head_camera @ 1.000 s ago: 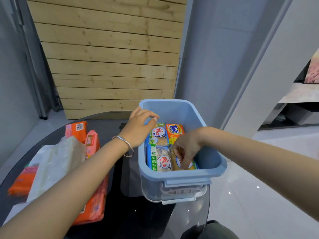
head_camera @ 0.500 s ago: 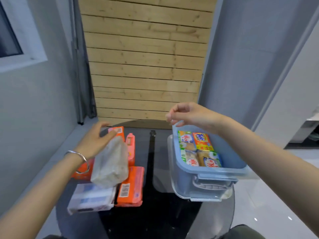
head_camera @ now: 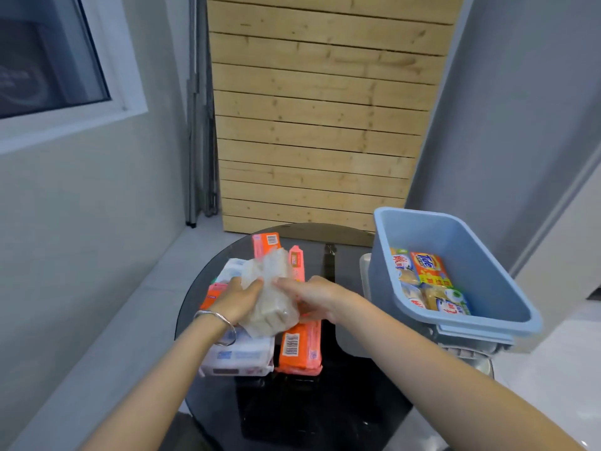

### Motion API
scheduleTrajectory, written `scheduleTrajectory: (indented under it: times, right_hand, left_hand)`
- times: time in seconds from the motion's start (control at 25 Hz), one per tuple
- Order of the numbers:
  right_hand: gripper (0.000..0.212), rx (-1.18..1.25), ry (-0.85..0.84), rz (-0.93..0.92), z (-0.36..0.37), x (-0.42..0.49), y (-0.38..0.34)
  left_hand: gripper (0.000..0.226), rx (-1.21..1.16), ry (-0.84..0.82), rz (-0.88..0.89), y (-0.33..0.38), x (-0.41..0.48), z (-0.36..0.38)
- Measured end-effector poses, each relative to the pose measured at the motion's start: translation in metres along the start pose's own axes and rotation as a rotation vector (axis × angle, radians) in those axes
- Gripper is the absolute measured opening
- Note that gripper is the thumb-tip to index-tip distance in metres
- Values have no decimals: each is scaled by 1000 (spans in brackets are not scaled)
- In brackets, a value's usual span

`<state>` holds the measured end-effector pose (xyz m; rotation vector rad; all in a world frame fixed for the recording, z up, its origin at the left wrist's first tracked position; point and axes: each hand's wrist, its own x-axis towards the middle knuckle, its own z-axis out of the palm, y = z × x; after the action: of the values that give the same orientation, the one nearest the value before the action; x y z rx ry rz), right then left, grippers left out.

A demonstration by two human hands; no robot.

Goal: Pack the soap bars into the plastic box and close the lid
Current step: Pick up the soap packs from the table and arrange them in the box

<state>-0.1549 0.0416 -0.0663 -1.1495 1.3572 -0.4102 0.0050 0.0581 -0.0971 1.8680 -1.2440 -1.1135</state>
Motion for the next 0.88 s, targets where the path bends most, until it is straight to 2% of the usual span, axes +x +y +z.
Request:
scheduleTrajectory:
  times: [0.16,0.28,0.4,0.6,0.76,0.88]
  right_hand:
    - [76,80,101,-72,11,1,4]
    - [72,173,125,-171,-6,-15,-5]
    - [69,262,132,-287,-38,-37,-27]
    - [63,338,176,-409,-104,-68,-52]
    - [41,433,104,-432,-151,-78,-42]
    - [44,484,158,-417,-180,-75,-29]
  left_hand:
    - [46,-113,10,49,1,-13,9]
    - [38,-392,-13,135,15,-21,6]
    - [38,-668,-142,228,53,-26,5]
    - [57,-752,-289,264,124,-21,24]
    - [48,-805,-386,253,170,-12,67]
    - [50,-900,-356,193,191,-4,114]
